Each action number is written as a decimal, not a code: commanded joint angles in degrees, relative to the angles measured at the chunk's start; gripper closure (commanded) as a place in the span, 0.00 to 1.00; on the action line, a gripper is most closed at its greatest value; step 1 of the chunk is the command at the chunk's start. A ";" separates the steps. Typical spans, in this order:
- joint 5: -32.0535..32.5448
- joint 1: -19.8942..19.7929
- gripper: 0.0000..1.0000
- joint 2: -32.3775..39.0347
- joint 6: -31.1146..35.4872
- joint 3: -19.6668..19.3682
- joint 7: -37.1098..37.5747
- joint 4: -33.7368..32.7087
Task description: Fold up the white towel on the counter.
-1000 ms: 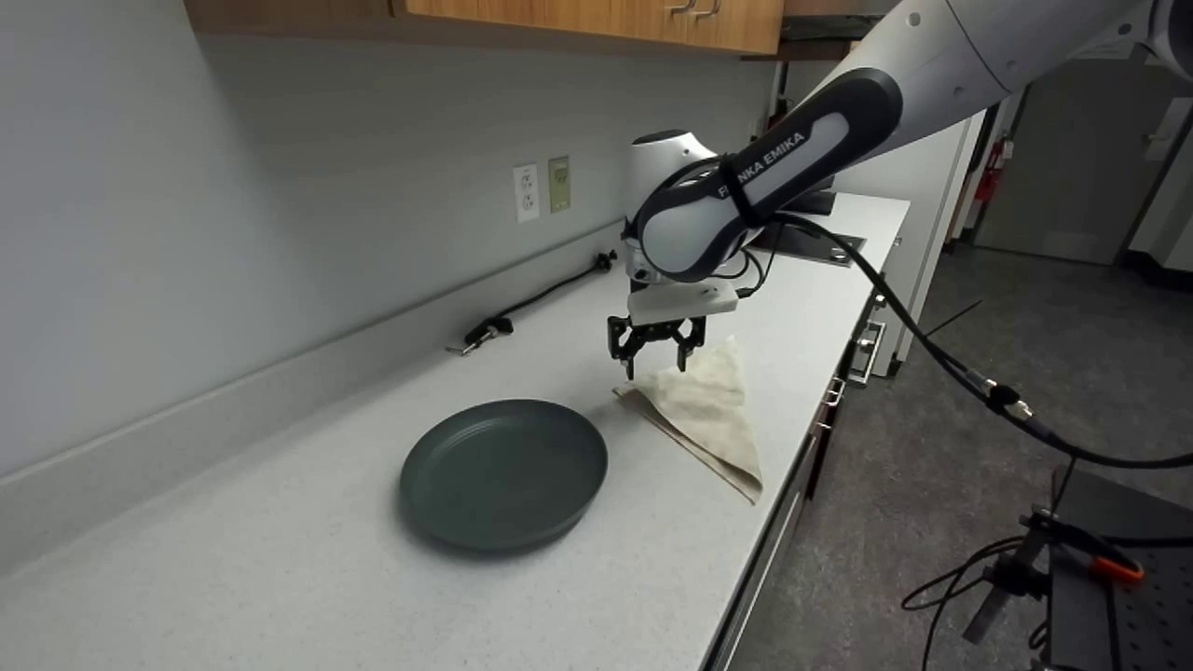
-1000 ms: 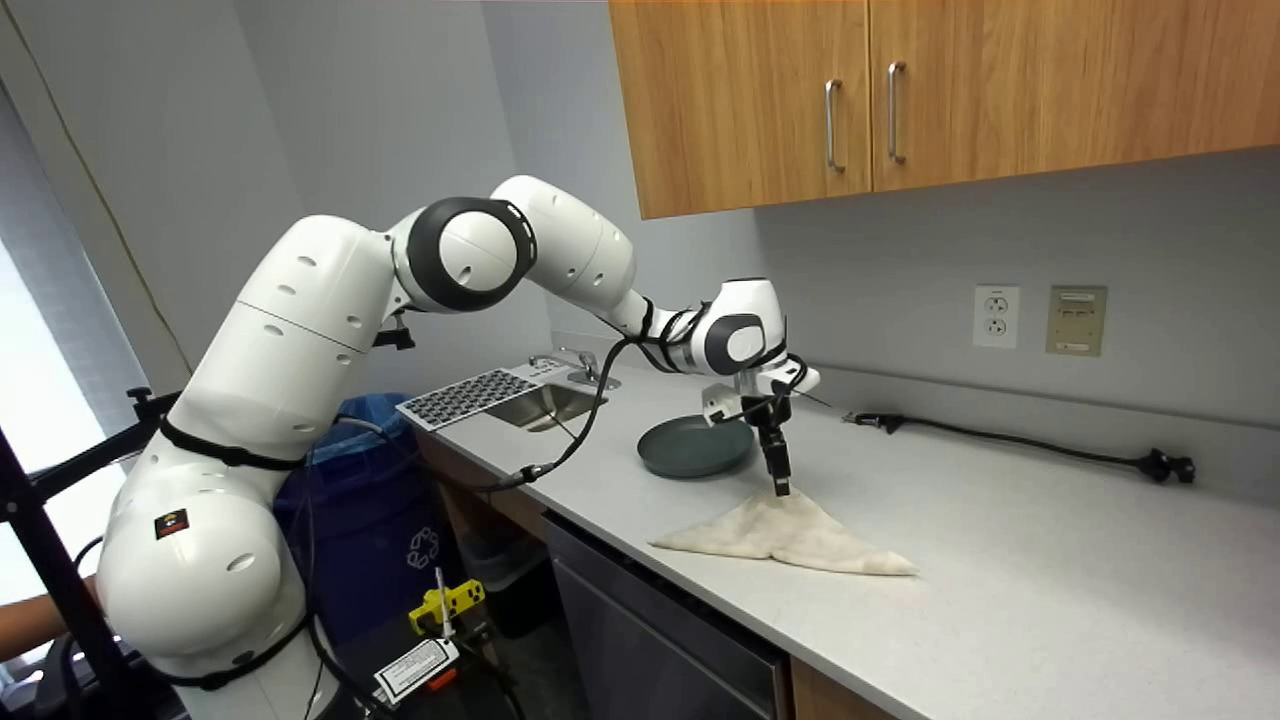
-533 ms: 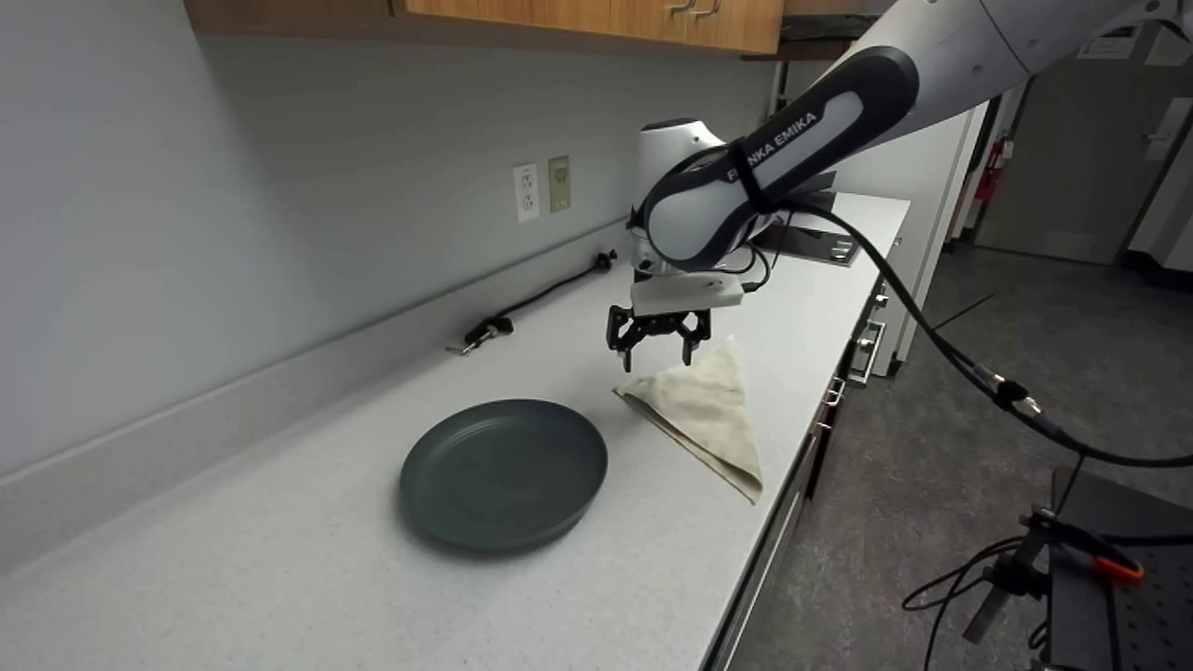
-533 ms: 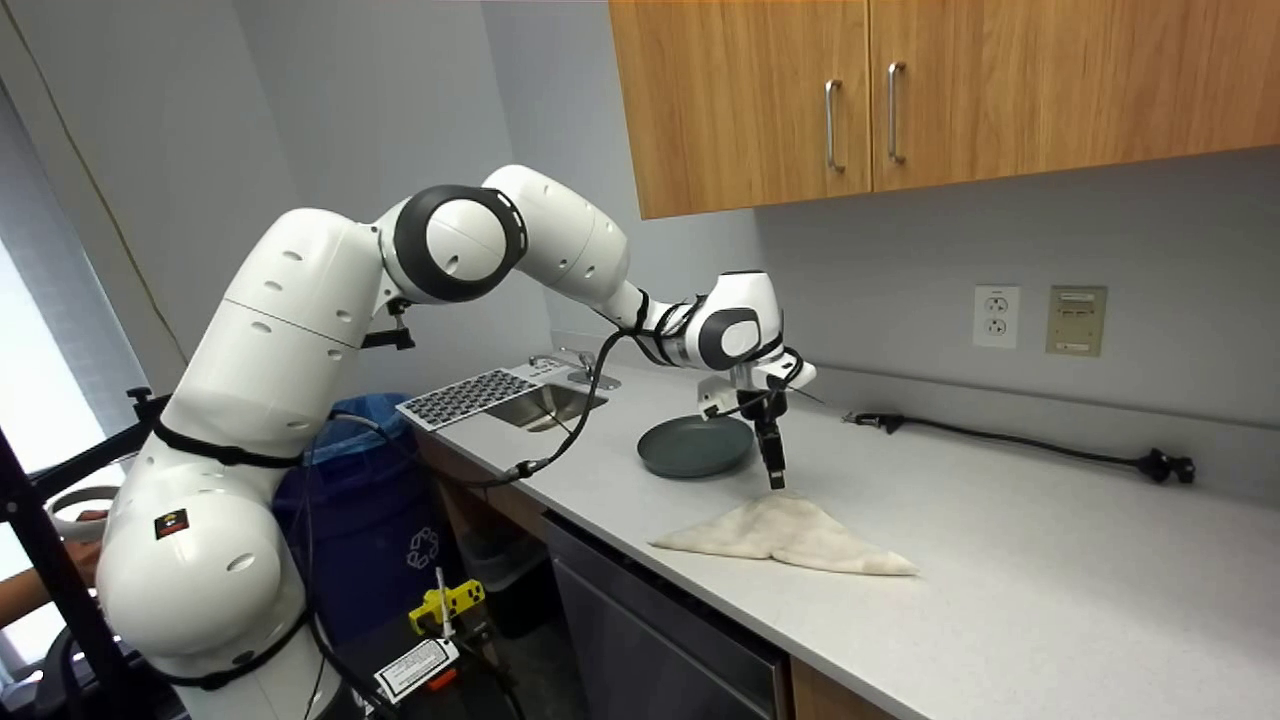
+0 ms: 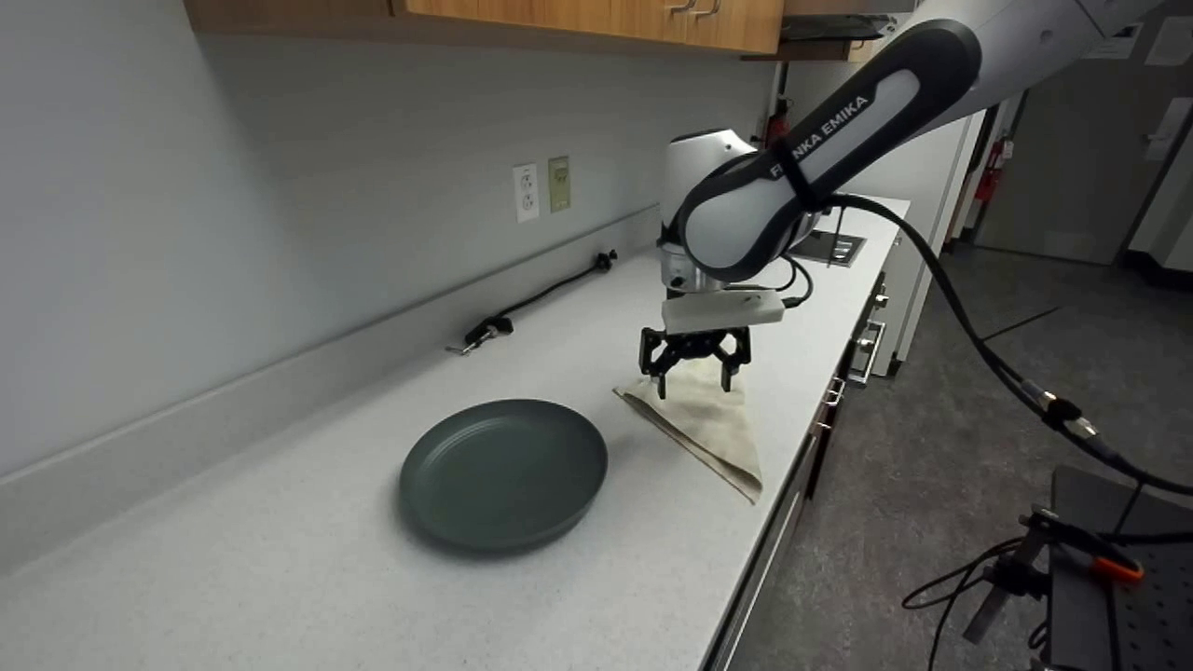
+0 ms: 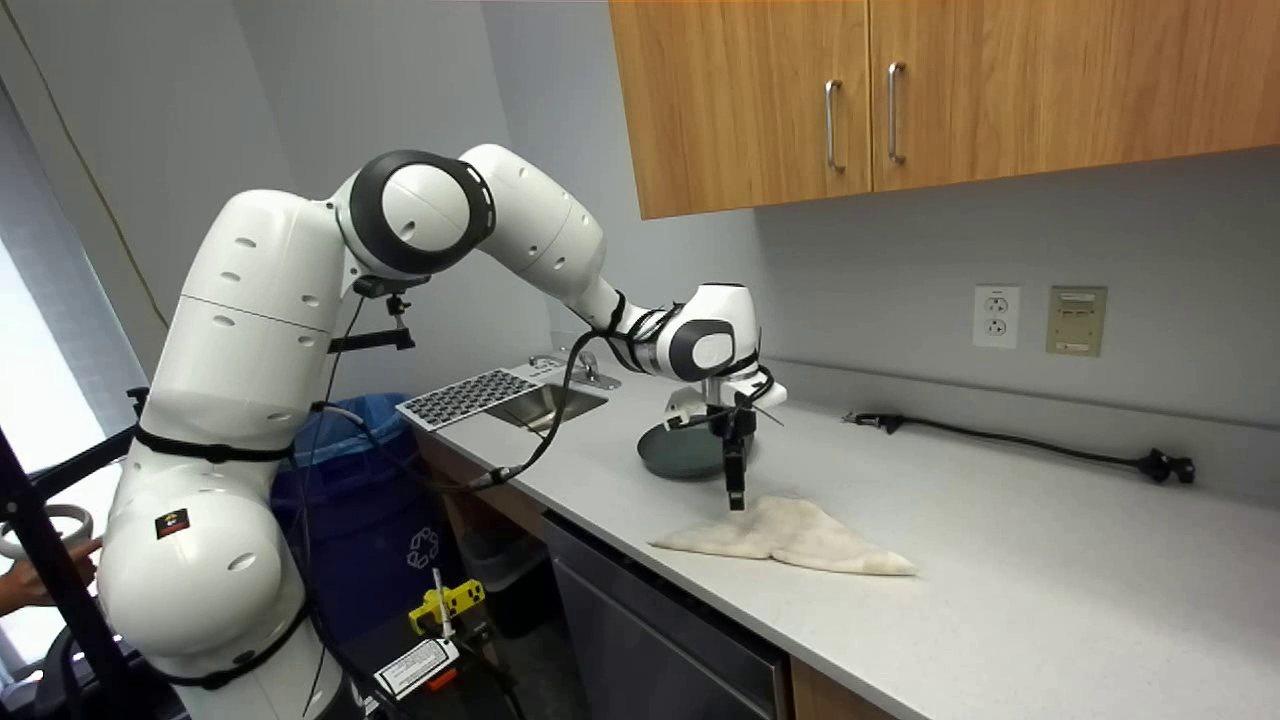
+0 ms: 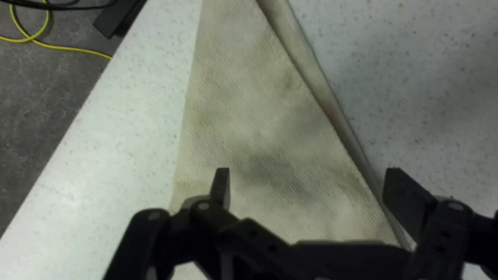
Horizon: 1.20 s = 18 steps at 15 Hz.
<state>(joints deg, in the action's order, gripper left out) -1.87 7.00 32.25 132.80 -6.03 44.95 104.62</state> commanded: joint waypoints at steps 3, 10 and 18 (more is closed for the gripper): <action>-4.09 -0.13 0.00 -6.03 5.05 1.54 3.86 10.88; -7.61 0.22 0.00 -8.21 12.47 2.92 5.90 18.55; -7.83 0.72 0.00 -8.20 16.72 3.68 7.36 22.77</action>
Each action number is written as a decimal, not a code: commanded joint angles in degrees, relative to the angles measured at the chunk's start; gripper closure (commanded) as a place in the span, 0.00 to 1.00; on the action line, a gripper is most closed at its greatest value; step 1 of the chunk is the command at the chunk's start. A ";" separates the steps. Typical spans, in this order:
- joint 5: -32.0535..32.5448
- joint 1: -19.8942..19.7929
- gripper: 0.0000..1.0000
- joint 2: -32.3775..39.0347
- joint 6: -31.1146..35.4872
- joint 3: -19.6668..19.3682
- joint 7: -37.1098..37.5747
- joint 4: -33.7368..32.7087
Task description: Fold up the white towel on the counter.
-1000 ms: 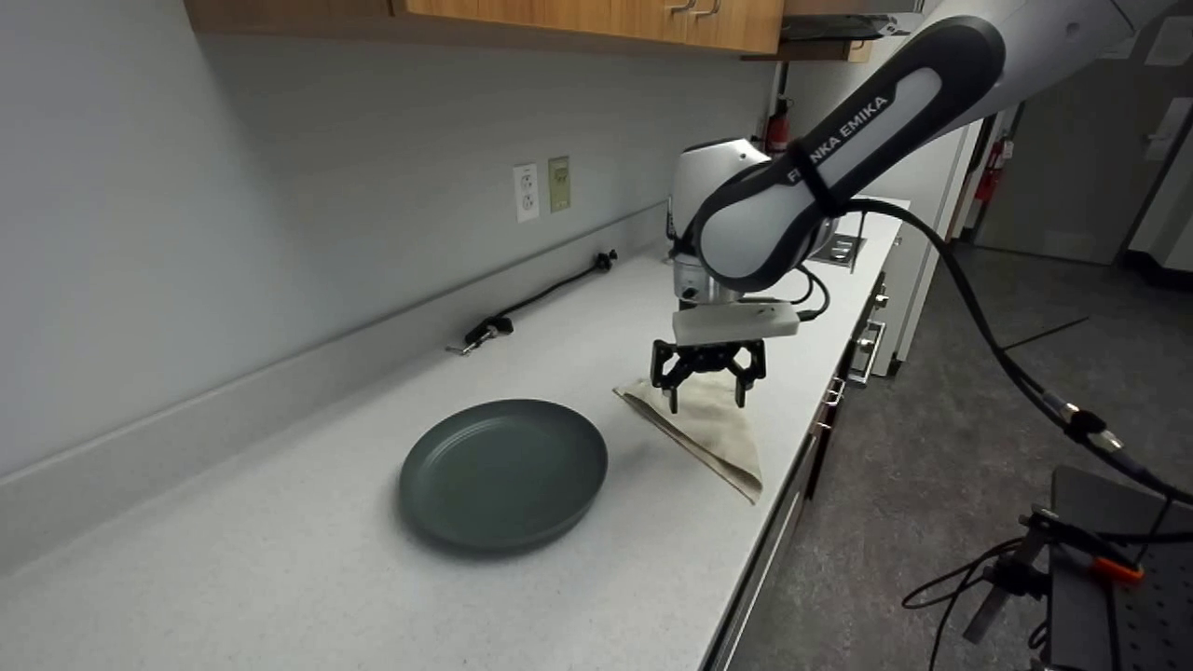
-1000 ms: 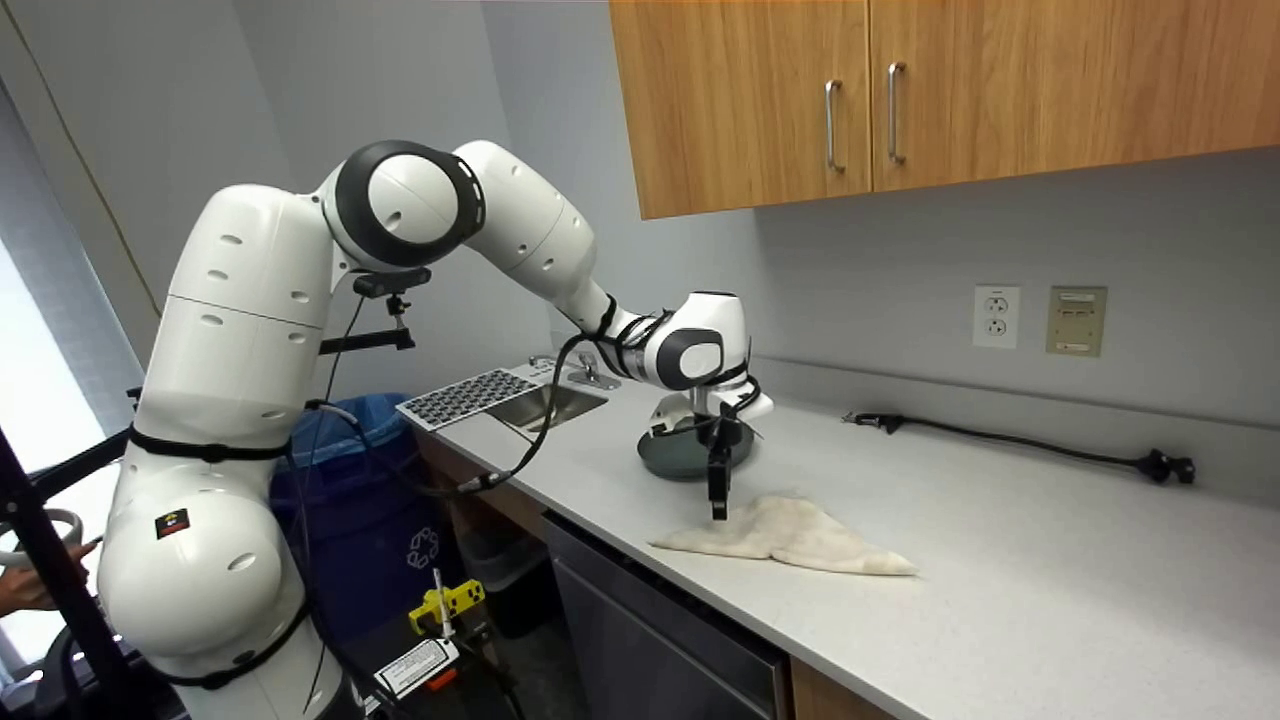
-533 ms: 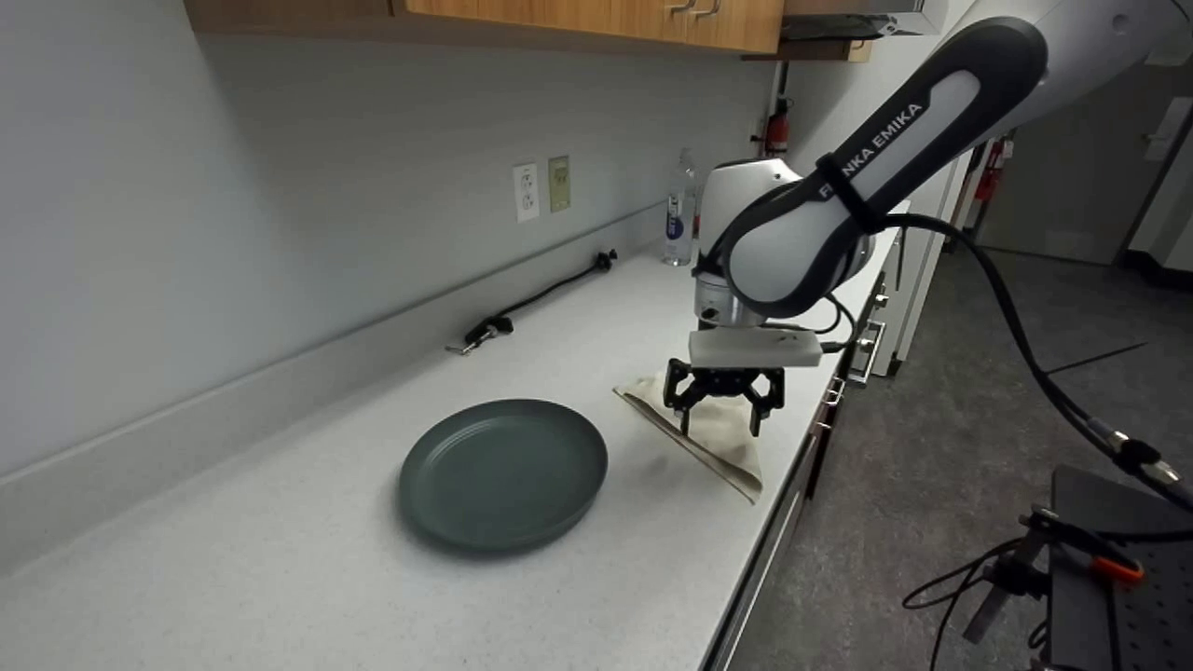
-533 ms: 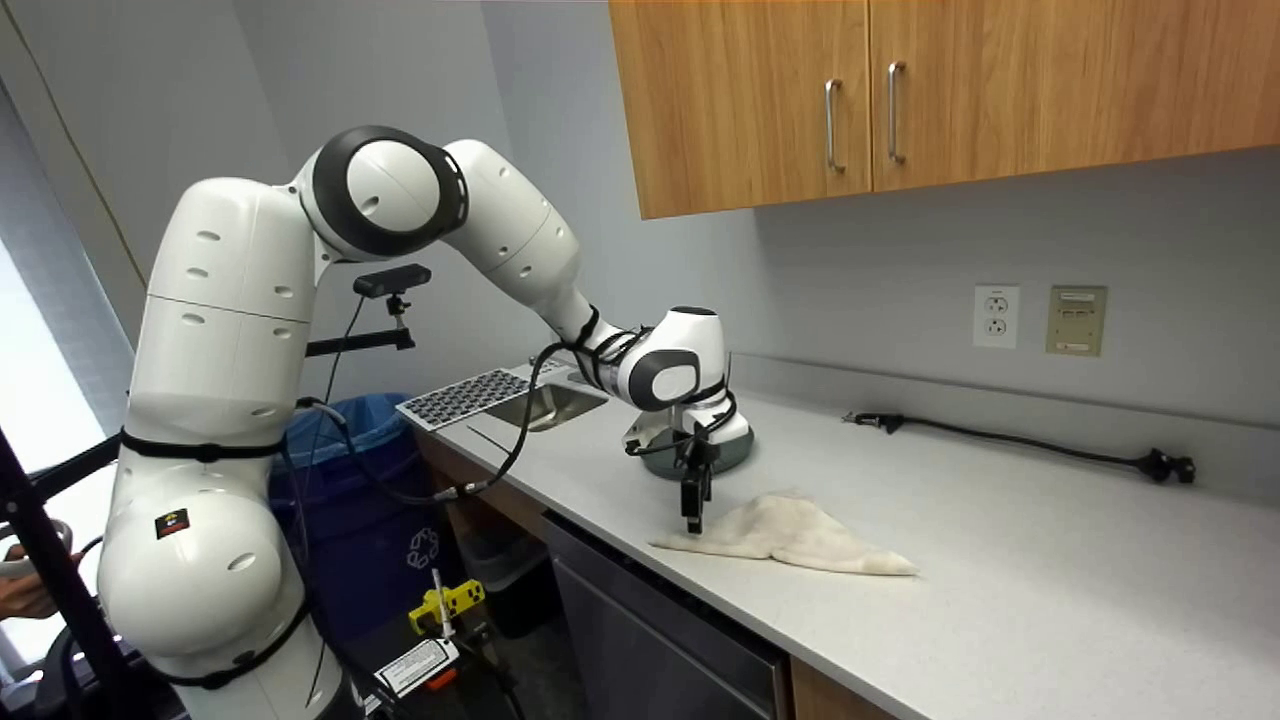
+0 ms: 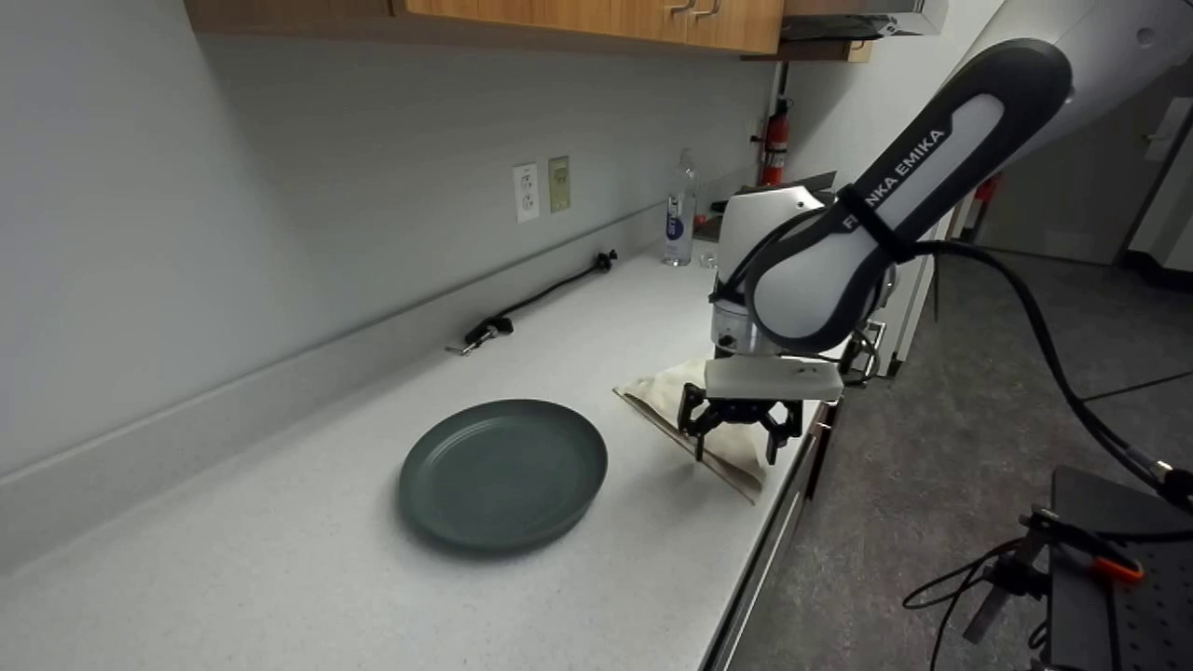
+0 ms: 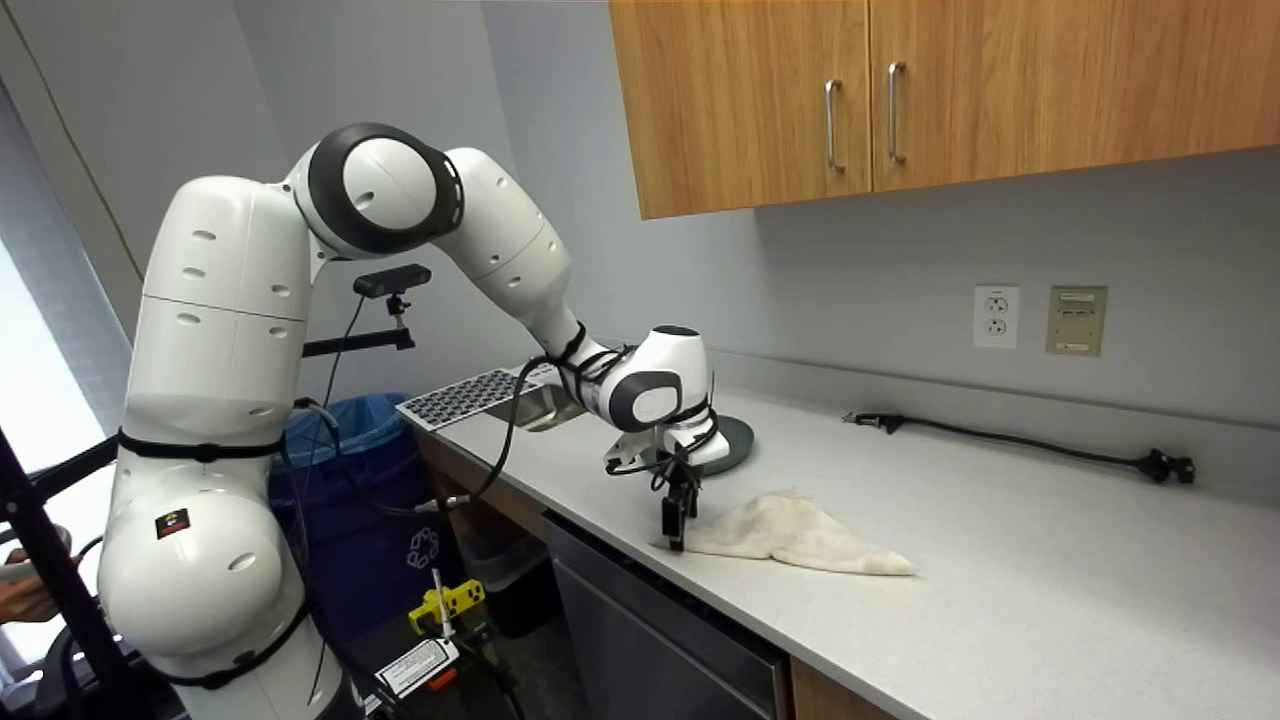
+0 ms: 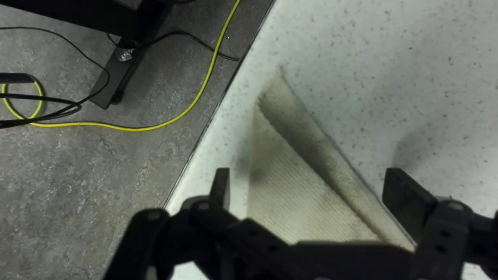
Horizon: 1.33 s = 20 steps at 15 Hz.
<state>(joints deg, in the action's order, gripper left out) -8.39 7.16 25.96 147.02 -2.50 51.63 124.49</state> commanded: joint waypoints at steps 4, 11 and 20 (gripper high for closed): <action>-1.33 0.60 0.32 -1.48 3.70 0.28 0.70 3.20; -0.76 0.89 0.85 -2.40 3.93 -0.01 1.15 3.46; -9.46 -3.00 0.99 -8.99 -6.14 7.13 -9.95 4.26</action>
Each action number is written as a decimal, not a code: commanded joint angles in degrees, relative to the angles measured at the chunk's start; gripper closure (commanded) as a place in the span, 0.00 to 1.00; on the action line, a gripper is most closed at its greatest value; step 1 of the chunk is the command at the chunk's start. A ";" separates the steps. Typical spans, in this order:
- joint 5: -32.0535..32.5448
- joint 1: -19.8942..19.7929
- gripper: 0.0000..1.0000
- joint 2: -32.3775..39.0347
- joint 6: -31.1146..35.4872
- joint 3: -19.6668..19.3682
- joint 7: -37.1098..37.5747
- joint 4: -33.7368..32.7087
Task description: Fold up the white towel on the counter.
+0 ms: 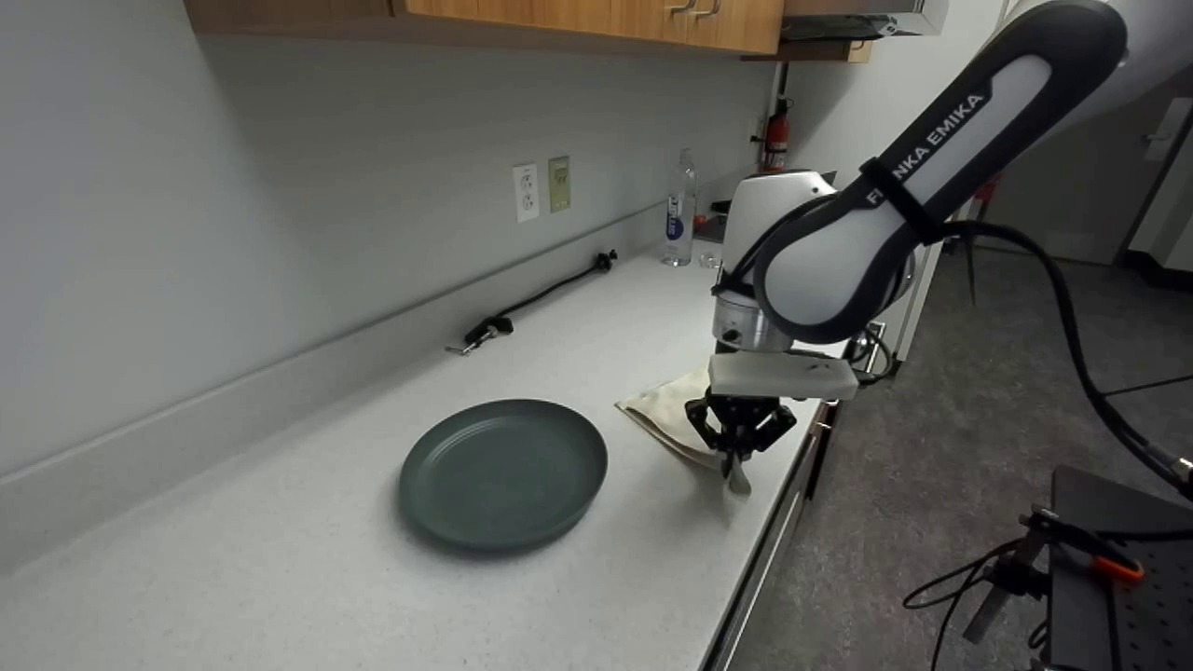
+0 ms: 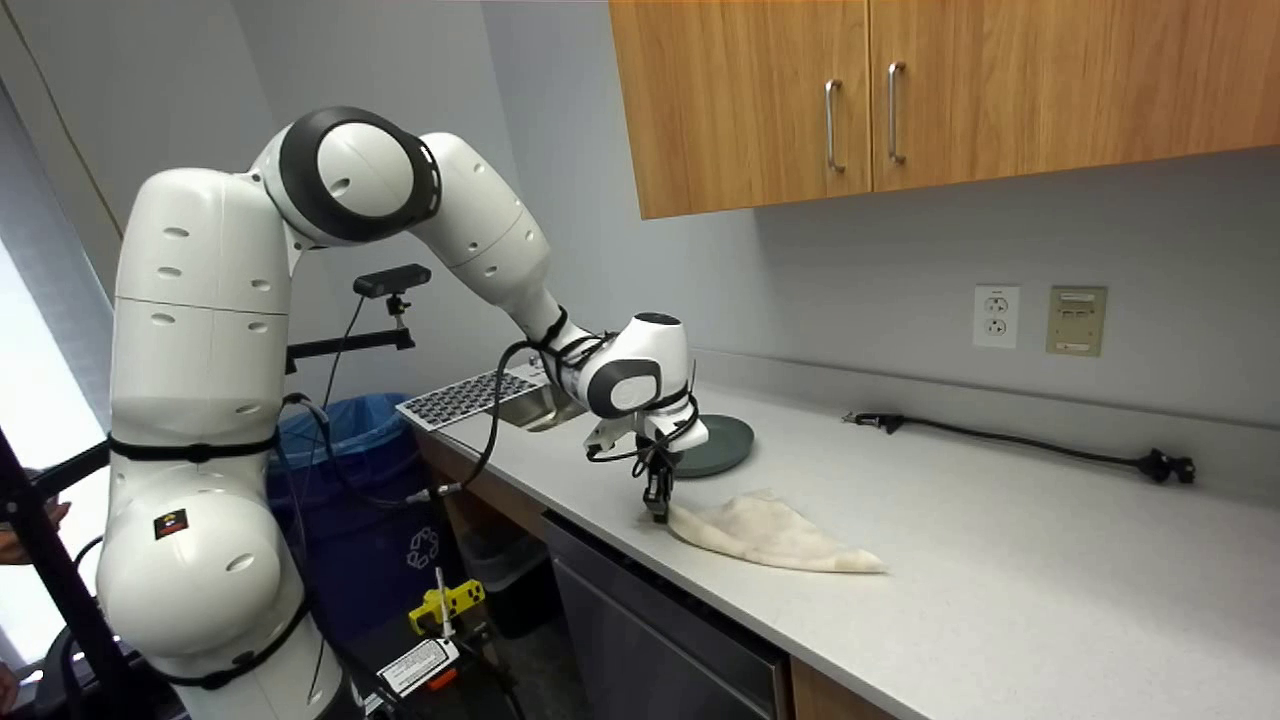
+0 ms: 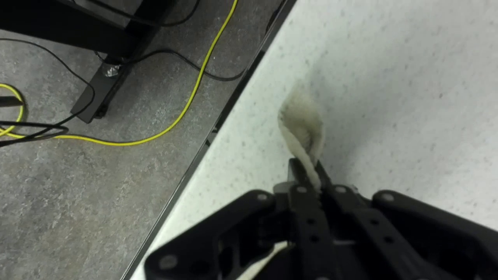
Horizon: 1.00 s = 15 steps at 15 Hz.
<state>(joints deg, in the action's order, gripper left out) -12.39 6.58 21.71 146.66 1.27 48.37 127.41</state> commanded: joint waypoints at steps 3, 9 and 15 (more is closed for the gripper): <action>-4.86 -1.95 0.99 -5.91 -12.30 1.69 -8.28 -1.02; 7.16 -1.98 0.99 -3.39 -14.89 -6.01 -2.12 -6.12; 14.87 -1.99 0.99 0.58 -14.17 -10.28 2.71 -11.86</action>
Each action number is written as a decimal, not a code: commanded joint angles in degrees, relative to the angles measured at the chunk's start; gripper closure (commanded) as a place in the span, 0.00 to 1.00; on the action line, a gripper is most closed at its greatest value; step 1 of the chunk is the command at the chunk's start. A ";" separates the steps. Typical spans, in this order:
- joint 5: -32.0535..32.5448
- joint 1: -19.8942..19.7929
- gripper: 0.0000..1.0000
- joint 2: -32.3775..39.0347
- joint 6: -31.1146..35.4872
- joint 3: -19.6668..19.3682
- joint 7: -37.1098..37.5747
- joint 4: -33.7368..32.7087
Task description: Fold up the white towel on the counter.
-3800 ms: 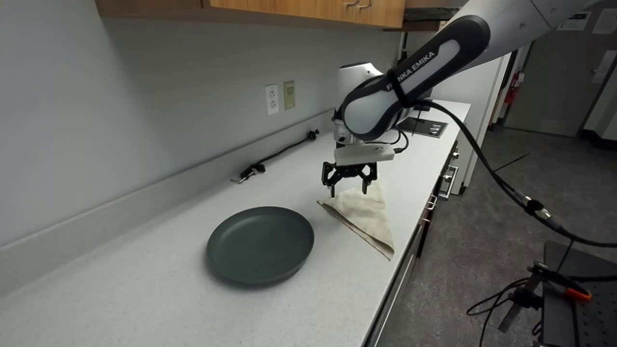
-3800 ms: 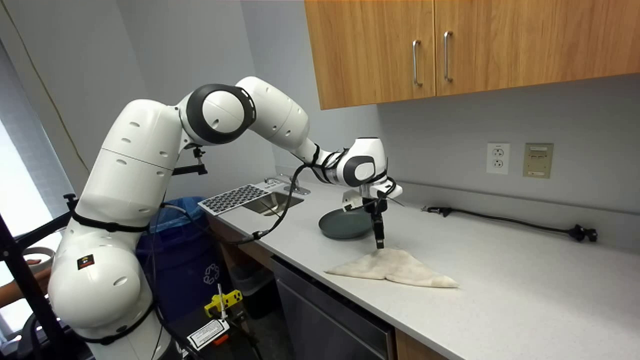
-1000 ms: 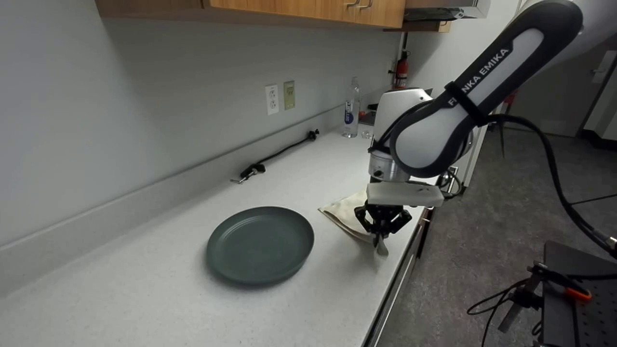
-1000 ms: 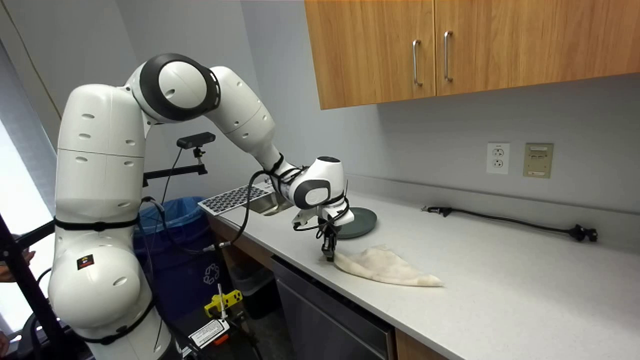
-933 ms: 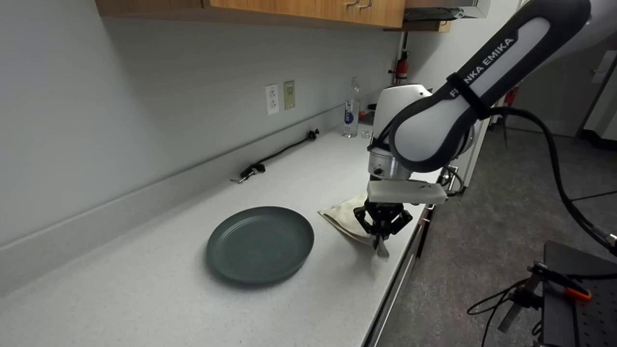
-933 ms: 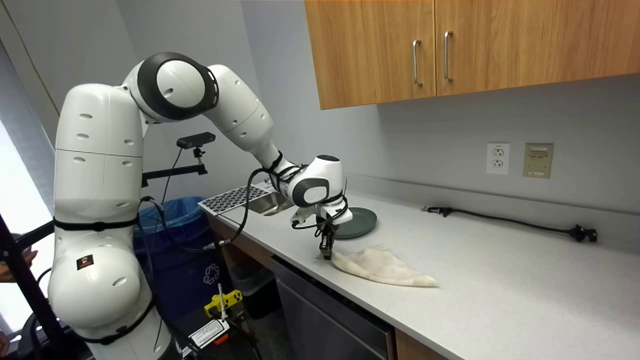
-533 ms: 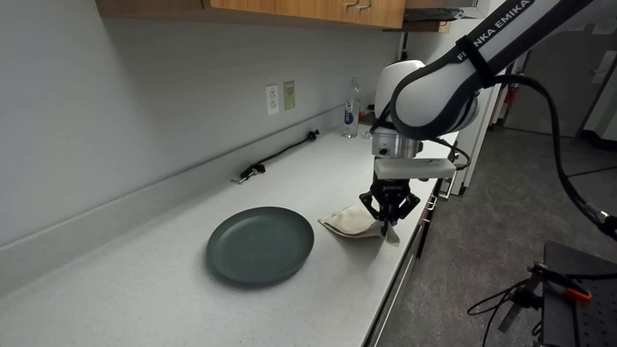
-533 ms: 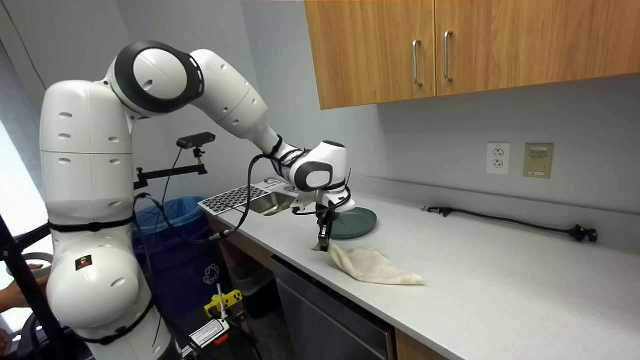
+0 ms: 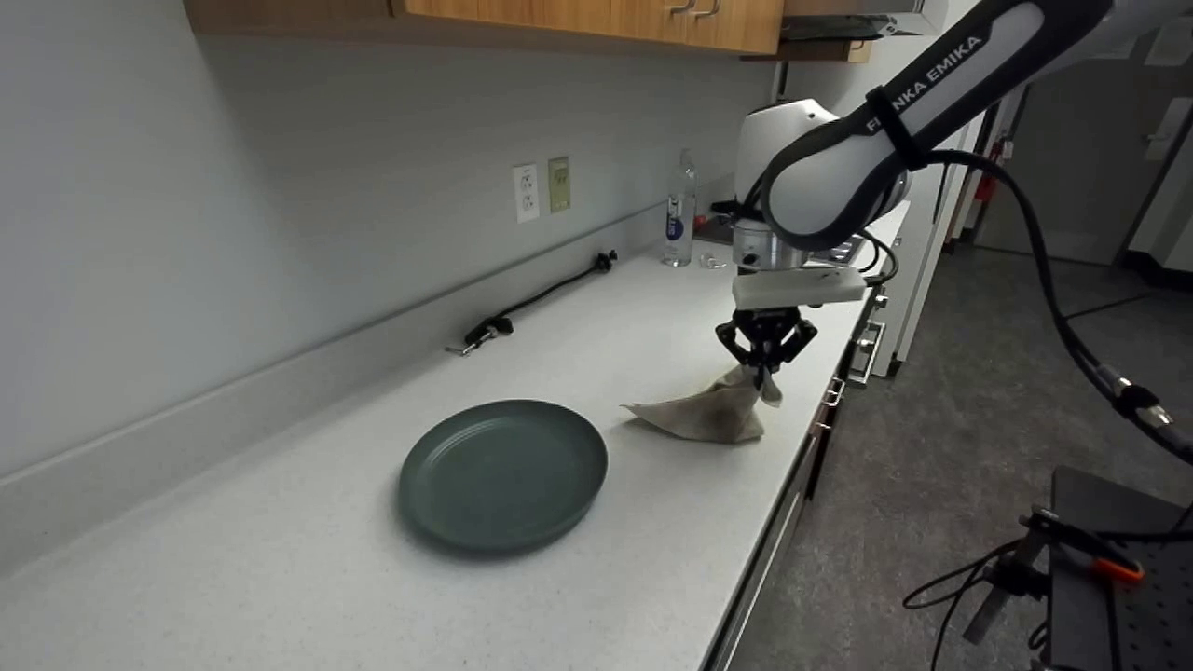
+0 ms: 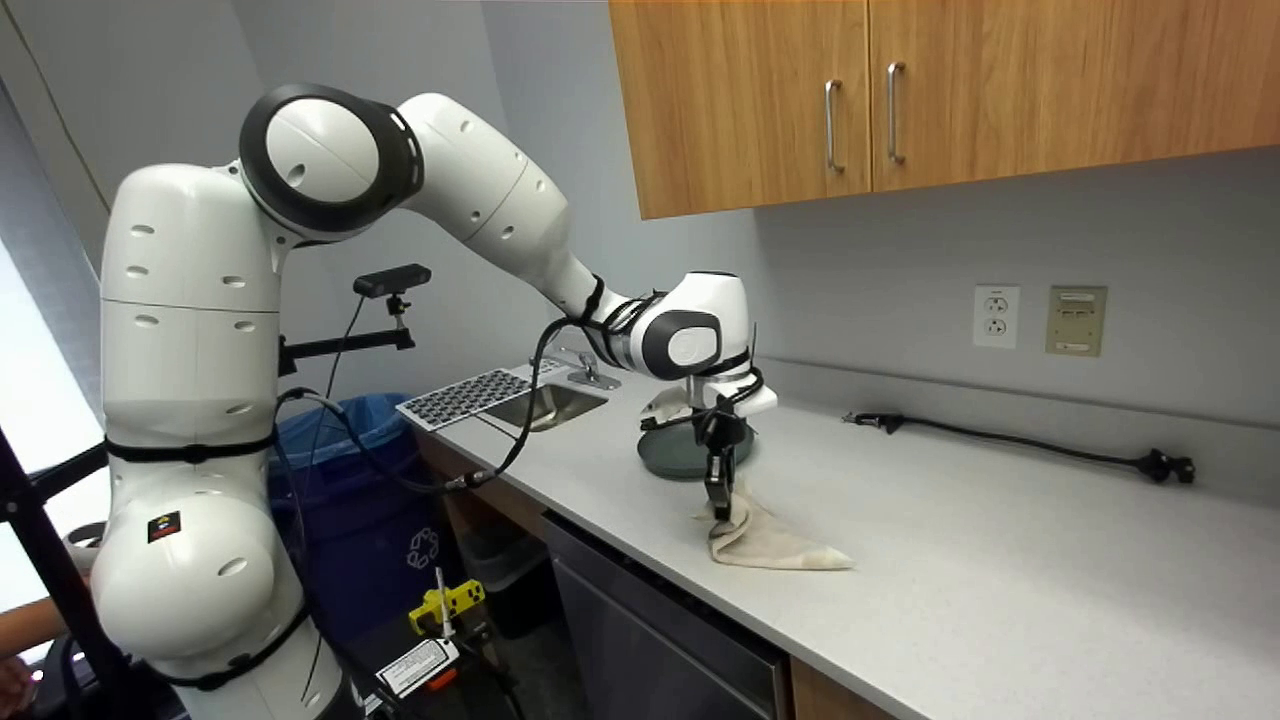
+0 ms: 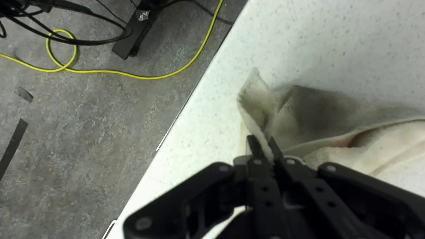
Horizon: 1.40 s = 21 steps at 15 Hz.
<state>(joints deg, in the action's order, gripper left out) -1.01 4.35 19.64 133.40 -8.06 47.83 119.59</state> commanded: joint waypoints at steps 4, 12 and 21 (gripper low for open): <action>7.06 0.59 0.99 5.56 -1.23 -2.05 6.16 -7.20; 9.37 0.69 0.39 9.03 -2.09 -3.36 8.72 -9.32; 11.37 1.69 0.00 4.71 -1.06 -2.62 9.20 -6.28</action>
<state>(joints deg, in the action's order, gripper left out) 9.39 5.31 27.39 133.32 -10.88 56.36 111.98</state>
